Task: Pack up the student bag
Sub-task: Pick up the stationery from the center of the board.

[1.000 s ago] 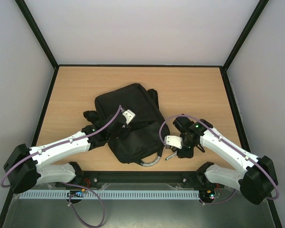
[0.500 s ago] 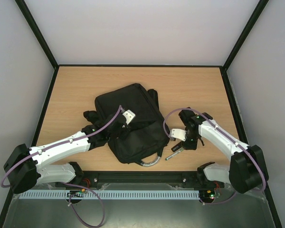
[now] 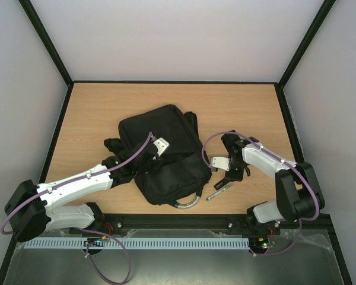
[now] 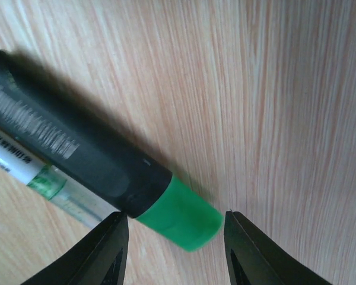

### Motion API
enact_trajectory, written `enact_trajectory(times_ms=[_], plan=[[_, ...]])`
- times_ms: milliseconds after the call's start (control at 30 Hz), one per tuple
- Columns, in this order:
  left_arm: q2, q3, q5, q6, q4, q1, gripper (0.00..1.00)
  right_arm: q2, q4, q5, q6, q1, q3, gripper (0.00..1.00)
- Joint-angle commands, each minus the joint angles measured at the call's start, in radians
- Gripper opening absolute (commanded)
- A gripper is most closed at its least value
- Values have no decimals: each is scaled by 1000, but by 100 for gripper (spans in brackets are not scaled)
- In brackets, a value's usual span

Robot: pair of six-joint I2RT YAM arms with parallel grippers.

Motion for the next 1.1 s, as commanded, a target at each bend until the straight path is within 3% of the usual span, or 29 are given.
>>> enact_trajectory(times_ms=[0, 500, 867, 1067], plan=[[-26, 12, 30, 3, 23, 0, 2, 39, 34, 34, -36, -1, -2, 44], [-17, 13, 31, 3, 23, 0, 2, 63, 38, 8, -63, 0, -74, 44], [-21, 14, 31, 2, 22, 0, 2, 37, 17, -31, 4, -67, -29, 26], [-20, 16, 33, 5, 23, 0, 3, 20, -108, -82, 16, -166, 111, 23]])
